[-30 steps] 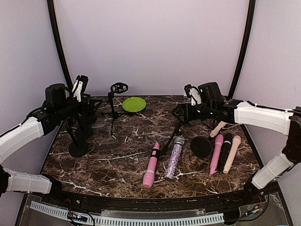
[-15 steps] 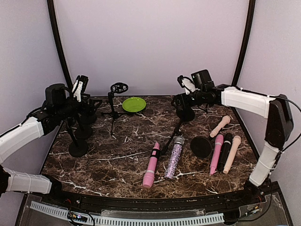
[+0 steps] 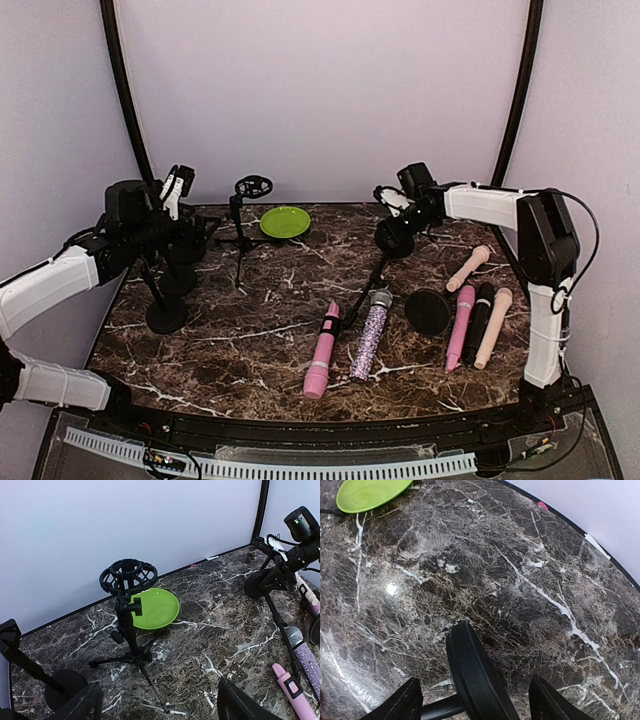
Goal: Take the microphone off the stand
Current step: Pick up the microphone stand with the microphone from the center of the board.
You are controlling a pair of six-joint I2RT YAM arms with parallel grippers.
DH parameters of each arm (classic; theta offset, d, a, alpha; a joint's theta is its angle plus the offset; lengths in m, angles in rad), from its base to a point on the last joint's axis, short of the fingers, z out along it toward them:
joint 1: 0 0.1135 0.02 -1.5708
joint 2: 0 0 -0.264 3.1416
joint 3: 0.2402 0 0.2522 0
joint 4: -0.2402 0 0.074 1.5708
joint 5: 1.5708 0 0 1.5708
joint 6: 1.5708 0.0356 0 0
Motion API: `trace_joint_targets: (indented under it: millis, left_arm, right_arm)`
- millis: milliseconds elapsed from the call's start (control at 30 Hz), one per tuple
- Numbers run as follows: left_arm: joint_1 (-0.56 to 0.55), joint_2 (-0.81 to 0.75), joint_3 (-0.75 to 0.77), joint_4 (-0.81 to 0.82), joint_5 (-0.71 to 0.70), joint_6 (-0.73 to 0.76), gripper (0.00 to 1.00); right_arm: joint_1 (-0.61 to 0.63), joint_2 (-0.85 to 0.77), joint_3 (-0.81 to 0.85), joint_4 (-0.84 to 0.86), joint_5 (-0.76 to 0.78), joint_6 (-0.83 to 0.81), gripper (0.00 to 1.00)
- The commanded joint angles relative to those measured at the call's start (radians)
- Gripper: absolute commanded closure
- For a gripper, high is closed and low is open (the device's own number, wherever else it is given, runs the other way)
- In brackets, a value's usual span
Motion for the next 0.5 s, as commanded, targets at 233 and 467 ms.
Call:
trace_joint_targets:
  millis: [233, 467]
  left_arm:
    - [-0.006, 0.031, 0.018, -0.005, -0.011, 0.028, 0.19]
    - [-0.006, 0.038, 0.020, -0.007, -0.009, 0.028, 0.19]
  right_arm:
    - [-0.048, 0.076, 0.087, -0.035, -0.051, -0.086, 0.54]
    - [-0.053, 0.028, 0.022, -0.010, -0.190, -0.082, 0.76]
